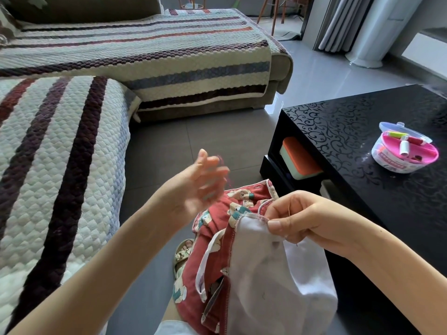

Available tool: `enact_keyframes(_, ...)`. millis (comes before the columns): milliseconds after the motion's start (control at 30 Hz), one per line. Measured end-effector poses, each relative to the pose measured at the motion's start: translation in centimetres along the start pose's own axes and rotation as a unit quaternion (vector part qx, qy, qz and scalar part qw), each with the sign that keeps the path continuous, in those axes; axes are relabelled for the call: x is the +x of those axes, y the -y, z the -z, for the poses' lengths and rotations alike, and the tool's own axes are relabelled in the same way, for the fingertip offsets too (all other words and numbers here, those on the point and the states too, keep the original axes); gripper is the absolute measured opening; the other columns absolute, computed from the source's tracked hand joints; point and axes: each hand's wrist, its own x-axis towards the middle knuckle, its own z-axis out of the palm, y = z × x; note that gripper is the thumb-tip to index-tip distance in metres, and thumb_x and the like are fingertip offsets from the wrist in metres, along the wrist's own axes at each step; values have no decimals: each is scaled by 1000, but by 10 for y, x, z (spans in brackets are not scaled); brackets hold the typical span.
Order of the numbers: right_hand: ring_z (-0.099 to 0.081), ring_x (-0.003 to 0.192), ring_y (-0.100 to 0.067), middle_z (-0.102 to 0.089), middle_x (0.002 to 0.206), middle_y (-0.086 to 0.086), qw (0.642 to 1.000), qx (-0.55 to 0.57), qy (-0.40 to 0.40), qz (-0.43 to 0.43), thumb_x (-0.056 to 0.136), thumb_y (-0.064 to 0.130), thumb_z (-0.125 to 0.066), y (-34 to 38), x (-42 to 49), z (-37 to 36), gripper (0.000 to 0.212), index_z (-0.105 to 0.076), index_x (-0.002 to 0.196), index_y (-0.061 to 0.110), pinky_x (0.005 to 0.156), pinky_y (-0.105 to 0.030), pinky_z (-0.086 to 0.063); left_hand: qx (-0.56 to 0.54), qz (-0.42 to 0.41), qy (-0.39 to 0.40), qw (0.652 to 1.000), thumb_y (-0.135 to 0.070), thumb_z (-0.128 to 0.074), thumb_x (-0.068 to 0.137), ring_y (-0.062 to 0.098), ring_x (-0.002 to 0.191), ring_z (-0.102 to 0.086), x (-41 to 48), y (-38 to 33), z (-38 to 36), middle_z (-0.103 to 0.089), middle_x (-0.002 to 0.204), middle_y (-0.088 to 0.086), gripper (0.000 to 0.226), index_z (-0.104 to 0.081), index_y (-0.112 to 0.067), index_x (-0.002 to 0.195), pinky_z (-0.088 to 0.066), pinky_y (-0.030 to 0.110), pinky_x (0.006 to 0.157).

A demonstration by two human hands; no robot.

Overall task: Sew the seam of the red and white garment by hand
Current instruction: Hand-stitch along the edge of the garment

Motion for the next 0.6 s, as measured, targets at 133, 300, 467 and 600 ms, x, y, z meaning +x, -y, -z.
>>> enact_keyframes(133,-26,49,-10,-46,53,4,1000,8,-12,1,69,16,-70,-2,-1,3,8,-69,61,16,46,-17,-20,276,2,70,959,-75,-47,72,20,78,-60,-20,17,-4,-69,96,17,80,-60,-3,105,-49,24,67)
enact_keyframes(300,-29,47,-9,-49,52,5,1000,-5,-27,-3,68,19,-71,-8,-5,6,9,-68,61,16,45,-16,-25,297,-27,162,941,-40,-76,73,12,74,-58,-36,31,1,-64,80,4,32,-69,-10,84,-49,25,70)
enact_keyframes(467,-32,46,-5,-46,51,7,997,-47,-56,-9,68,26,-74,-7,-11,1,16,-68,56,16,45,-14,-26,171,-27,160,972,-1,-69,69,9,58,-62,-50,25,-2,-65,68,5,11,-64,0,79,-48,14,51)
enact_keyframes(600,-38,44,0,-45,45,13,996,-56,-73,12,68,22,-83,-3,-15,-9,24,-65,51,18,46,-8,-29,169,13,174,970,9,-66,64,7,42,-57,-59,20,-2,-62,56,4,12,-65,2,74,-42,12,39)
